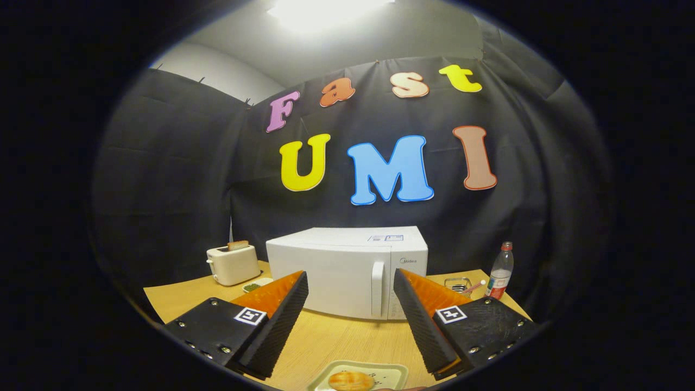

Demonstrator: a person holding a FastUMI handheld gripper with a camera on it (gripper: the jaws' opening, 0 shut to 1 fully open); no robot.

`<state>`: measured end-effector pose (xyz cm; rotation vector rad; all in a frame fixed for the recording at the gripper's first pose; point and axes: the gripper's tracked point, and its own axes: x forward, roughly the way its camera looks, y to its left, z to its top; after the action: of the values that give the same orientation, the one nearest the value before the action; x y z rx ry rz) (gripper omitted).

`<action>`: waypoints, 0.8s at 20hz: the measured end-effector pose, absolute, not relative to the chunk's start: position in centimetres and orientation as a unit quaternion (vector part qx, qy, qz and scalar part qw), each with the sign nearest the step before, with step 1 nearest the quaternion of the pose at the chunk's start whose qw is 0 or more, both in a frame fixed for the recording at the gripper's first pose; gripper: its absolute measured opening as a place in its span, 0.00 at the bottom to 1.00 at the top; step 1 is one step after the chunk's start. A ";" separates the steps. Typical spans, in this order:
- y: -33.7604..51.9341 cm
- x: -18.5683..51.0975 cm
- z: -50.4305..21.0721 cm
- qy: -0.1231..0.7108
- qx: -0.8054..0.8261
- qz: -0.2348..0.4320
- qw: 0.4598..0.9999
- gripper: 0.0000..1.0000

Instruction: Open the microwave, put the food inside, and close the microwave door.

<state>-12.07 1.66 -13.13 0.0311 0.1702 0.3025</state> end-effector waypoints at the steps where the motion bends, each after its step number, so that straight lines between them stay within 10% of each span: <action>1: 1.4 -12.6 -14.4 0.094 0.010 0.153 0.984 0.97; 16: 0.2 -19.0 -30.5 0.248 -0.062 0.196 0.947 0.98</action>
<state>-19.04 0.20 -30.48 -0.1267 0.5057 0.3989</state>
